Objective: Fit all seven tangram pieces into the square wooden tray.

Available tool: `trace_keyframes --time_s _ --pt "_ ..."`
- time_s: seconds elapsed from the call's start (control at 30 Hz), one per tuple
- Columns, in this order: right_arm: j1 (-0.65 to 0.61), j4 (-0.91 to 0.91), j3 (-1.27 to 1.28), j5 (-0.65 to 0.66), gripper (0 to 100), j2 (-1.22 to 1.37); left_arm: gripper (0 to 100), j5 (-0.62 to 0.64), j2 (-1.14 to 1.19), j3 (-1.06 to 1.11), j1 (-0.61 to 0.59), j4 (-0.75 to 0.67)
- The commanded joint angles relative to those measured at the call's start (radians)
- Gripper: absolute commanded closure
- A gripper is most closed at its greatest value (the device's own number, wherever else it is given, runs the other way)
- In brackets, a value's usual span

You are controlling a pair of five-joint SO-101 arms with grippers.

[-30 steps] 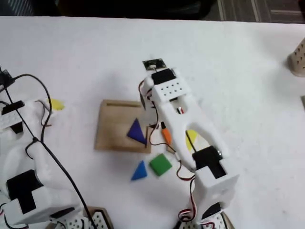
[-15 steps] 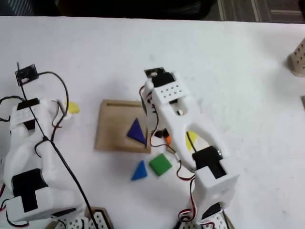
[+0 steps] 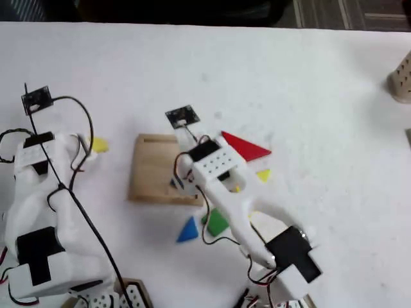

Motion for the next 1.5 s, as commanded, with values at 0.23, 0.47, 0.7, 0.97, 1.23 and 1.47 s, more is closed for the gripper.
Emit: trace_keyframes --time_s 0.23,0.47,0.7,0.97,1.23,1.47 --pt "0.027 -0.051 0.005 0.012 98.1 -0.053 98 -0.012 -0.005 -0.006 0.01 -0.077" --pt "0.058 -0.053 0.009 0.012 98.1 -0.031 98 -0.012 -0.005 -0.005 0.01 -0.075" --pt "0.027 -0.11 0.002 0.012 98.1 0.076 98 -0.012 -0.005 0.014 0.012 -0.083" --pt "-0.044 -0.105 -0.038 0.008 98.1 0.09 98 -0.011 -0.005 0.02 0.012 -0.114" --pt "-0.074 -0.105 -0.12 0.006 98.1 0.087 98 -0.011 -0.005 0.021 0.012 -0.117" --pt "0.002 -0.008 -0.118 0.012 98.1 0.028 98 -0.011 -0.005 0.021 0.012 -0.117"
